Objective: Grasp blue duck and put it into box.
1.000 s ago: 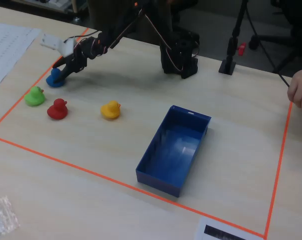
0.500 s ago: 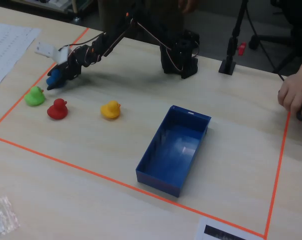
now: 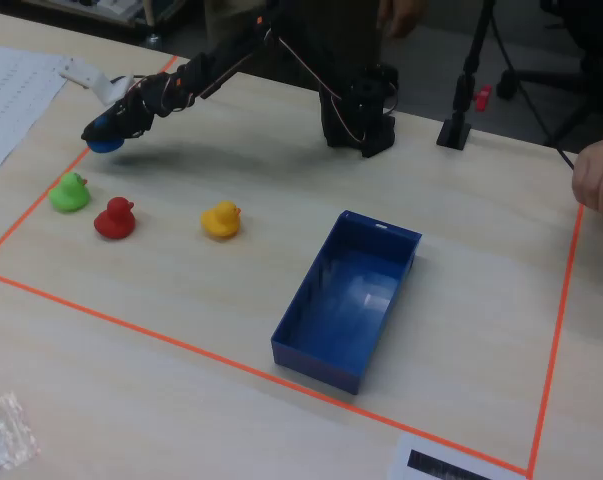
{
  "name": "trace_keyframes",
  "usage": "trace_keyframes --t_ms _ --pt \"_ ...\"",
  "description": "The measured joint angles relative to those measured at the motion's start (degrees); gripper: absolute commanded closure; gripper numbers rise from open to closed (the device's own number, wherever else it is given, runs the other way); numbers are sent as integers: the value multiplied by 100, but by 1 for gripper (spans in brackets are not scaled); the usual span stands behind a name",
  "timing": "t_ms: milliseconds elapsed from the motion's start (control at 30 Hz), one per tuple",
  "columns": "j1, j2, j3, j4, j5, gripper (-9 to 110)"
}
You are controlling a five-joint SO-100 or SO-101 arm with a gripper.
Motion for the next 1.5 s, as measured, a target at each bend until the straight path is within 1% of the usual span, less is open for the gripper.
trace_keyframes --t_ms 267,367,500,600,733,833,933,1067,1133,1233,1400,1433,1500 --pt "-158 1151 -316 2479 1046 101" --pt "-422 1846 -316 3331 1292 101" --pt "-1055 3103 -88 4667 1468 101" --pt "-1934 4228 475 5695 1687 101" --pt "-3480 5440 404 7198 2329 101" --pt "-4799 5643 -185 8350 3032 101" --pt "-6108 5247 -932 9237 3771 101" --pt "-7523 4438 -1521 9308 4280 101" --pt "-7919 3964 -1723 9053 4351 101" --pt "-8051 3217 -2004 8604 4386 101" --pt "-7963 2039 -2057 7787 4395 101" --pt "-7963 1837 -2057 7620 4395 101" --pt "-7866 1459 -2057 7304 4395 96"
